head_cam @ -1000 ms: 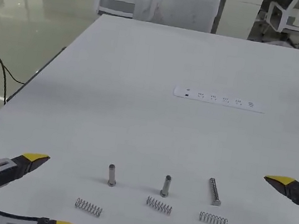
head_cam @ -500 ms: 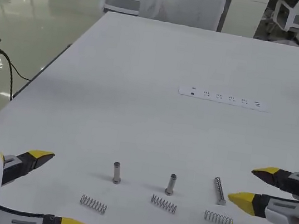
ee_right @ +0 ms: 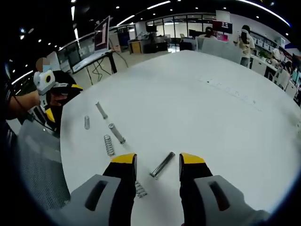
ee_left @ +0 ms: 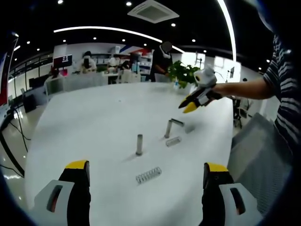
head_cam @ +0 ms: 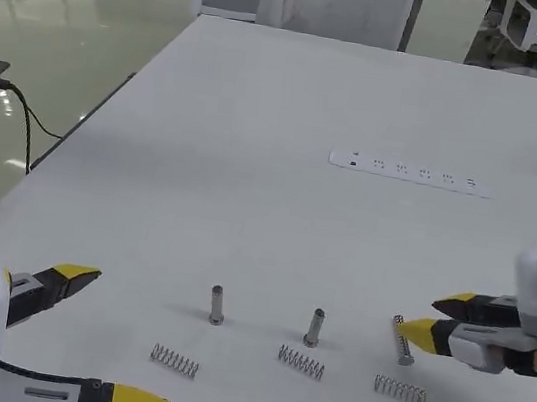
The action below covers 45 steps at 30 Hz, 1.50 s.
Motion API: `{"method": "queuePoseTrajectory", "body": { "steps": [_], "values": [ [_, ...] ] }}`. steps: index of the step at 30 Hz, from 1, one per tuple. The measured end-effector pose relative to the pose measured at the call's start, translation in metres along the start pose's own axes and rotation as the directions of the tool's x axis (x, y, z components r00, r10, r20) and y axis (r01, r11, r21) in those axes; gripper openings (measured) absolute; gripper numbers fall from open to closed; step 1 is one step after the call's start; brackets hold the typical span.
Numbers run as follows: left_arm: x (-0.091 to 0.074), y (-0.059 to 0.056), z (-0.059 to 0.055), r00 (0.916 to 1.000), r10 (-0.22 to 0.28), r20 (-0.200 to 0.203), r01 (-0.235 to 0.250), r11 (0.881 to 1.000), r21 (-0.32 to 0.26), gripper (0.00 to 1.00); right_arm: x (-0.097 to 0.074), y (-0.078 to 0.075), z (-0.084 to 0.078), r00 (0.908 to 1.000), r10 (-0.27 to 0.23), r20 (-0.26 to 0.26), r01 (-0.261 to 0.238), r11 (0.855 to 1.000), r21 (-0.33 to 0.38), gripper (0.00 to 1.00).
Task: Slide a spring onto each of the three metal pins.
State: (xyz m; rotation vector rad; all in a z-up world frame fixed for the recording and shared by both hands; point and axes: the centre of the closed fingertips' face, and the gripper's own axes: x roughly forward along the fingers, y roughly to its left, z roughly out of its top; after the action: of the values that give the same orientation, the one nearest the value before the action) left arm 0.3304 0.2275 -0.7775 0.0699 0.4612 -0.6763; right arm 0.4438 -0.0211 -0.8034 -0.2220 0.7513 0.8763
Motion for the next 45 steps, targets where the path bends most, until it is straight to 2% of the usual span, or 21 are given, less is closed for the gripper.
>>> {"method": "queuePoseTrajectory", "body": {
  "steps": [3, 5, 10, 12, 16, 20, 27, 29, 31, 32, 35, 39, 40, 43, 45],
  "values": [
    [0.001, 0.001, -0.001, 1.0000, 0.000, -0.001, 0.000, 1.000, -0.002, 0.98, 0.005, -0.001, -0.001, 0.9999, 0.014, -0.007, -0.013, 0.995, 0.103, 0.31],
    [0.001, 0.001, -0.002, 1.0000, 0.001, -0.001, -0.001, 1.000, -0.004, 0.98, 0.008, -0.004, -0.002, 0.9998, 0.012, -0.017, -0.010, 0.991, 0.135, 0.30],
    [0.001, 0.001, -0.004, 1.0000, 0.000, -0.004, 0.000, 1.000, -0.006, 0.98, 0.018, -0.013, -0.010, 0.9969, -0.018, -0.076, 0.028, 0.990, 0.140, 0.26],
    [0.001, 0.002, -0.004, 1.0000, 0.000, -0.003, 0.000, 1.000, -0.010, 0.98, 0.022, -0.013, -0.011, 0.9963, -0.014, -0.085, 0.028, 0.987, 0.159, 0.24],
    [0.001, 0.002, -0.004, 1.0000, 0.002, -0.002, -0.002, 1.000, -0.007, 0.98, 0.029, -0.014, -0.013, 0.9949, -0.018, -0.099, 0.041, 0.970, 0.239, 0.21],
    [0.001, 0.002, -0.004, 1.0000, 0.001, -0.001, -0.001, 1.000, -0.012, 0.98, 0.034, -0.017, -0.021, 0.9898, -0.035, -0.138, 0.070, 0.963, 0.259, 0.19],
    [0.001, 0.003, -0.006, 1.0000, 0.000, -0.007, 0.000, 1.000, -0.013, 0.98, 0.041, -0.018, -0.028, 0.9839, -0.052, -0.171, 0.101, 0.951, 0.291, 0.17],
    [0.001, 0.006, -0.006, 0.9998, 0.018, -0.009, -0.018, 1.000, -0.005, 0.98, 0.043, -0.017, -0.028, 0.9834, -0.059, -0.172, 0.106, 0.953, 0.283, 0.16],
    [0.000, 0.009, -0.006, 0.9994, 0.034, -0.007, -0.034, 0.999, 0.003, 0.97, 0.044, -0.019, -0.031, 0.9779, -0.084, -0.192, 0.133, 0.957, 0.258, 0.15],
    [-0.001, 0.010, -0.005, 0.9994, 0.034, -0.004, -0.034, 0.999, -0.004, 0.97, 0.045, -0.019, -0.029, 0.9791, -0.088, -0.183, 0.133, 0.959, 0.250, 0.13],
    [-0.001, 0.010, -0.005, 0.9995, 0.031, -0.003, -0.031, 0.999, -0.008, 0.97, 0.044, -0.022, -0.032, 0.9743, -0.101, -0.201, 0.154, 0.951, 0.268, 0.08],
    [-0.001, 0.010, -0.005, 0.9996, 0.027, -0.006, -0.027, 1.000, -0.008, 0.97, 0.049, -0.021, -0.032, 0.9792, -0.094, -0.180, 0.148, 0.938, 0.315, 0.06],
    [0.000, 0.010, -0.005, 0.9997, 0.023, -0.005, -0.023, 1.000, -0.010, 0.97, 0.051, -0.016, -0.032, 0.9829, -0.072, -0.169, 0.131, 0.920, 0.369, 0.05],
    [0.001, 0.007, -0.007, 0.9998, 0.012, -0.014, -0.012, 1.000, -0.005, 0.97, 0.050, -0.019, -0.032, 0.9862, -0.068, -0.151, 0.122, 0.913, 0.390, 0.05],
    [0.001, 0.007, -0.008, 0.9998, 0.008, -0.017, -0.008, 1.000, -0.004, 0.97, 0.049, -0.017, -0.033, 0.9869, -0.064, -0.148, 0.118, 0.914, 0.389, 0.05]
  ]
}}
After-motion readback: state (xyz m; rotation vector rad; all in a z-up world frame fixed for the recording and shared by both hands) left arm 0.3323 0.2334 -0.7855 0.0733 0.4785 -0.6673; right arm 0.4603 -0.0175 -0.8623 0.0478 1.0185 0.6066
